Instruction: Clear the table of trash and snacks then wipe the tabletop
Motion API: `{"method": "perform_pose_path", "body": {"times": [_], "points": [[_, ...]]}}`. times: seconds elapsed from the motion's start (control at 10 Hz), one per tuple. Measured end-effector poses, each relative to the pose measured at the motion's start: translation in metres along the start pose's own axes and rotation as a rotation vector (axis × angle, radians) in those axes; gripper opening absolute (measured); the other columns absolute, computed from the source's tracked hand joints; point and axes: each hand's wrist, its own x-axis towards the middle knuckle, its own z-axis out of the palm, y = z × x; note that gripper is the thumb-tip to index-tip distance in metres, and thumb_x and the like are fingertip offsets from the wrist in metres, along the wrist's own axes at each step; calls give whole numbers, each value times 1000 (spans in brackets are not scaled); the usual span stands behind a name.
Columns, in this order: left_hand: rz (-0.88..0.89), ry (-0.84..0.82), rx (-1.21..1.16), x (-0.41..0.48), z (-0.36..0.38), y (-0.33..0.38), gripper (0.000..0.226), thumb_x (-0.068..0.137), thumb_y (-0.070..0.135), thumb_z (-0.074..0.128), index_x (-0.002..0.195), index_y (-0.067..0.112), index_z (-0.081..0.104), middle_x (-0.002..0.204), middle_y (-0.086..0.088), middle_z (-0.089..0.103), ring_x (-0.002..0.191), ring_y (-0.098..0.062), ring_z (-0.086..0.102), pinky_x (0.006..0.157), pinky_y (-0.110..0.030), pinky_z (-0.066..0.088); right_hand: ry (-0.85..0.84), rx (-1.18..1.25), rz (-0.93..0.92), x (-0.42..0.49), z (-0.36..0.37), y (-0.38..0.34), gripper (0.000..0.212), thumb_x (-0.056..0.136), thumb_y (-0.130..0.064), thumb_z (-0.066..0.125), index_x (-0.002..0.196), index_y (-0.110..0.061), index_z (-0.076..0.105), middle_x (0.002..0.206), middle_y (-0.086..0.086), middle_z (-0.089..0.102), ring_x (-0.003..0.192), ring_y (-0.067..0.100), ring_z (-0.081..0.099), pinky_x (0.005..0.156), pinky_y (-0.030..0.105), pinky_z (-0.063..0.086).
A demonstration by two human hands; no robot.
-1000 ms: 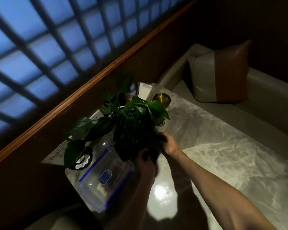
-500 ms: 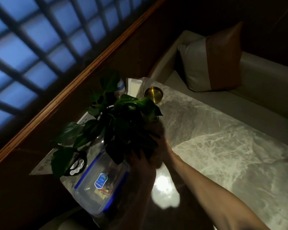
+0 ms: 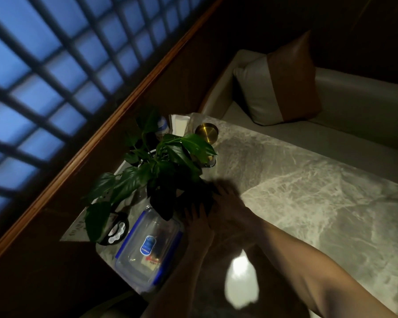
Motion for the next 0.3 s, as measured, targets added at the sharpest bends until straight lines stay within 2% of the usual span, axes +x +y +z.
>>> {"method": "perform_pose_path", "body": {"times": [0.1, 0.2, 0.3], "points": [[28, -63, 39, -10, -12, 5, 88, 70, 47, 12, 150, 12, 27, 154, -22, 30, 142, -43, 26, 116, -54, 24, 72, 31, 109, -18, -10, -11, 47, 86, -52, 38, 128, -36, 51, 130, -3, 58, 119, 22, 55, 98, 42, 46], [48, -45, 107, -28, -16, 13, 85, 72, 43, 3, 144, 14, 37, 147, -16, 42, 134, -36, 40, 110, -47, 36, 78, 81, 692, -53, -49, -20, 17, 82, -33, 54, 86, -31, 71, 78, -9, 71, 71, 9, 67, 62, 23, 51], [102, -18, 181, -42, -11, 30, 48, 93, 33, 20, 116, 13, 58, 121, -13, 62, 112, -31, 58, 95, -40, 46, 188, 42, 365, -95, -40, 11, 24, 82, -36, 50, 84, -22, 69, 81, -1, 70, 75, 23, 67, 66, 32, 54]]}}
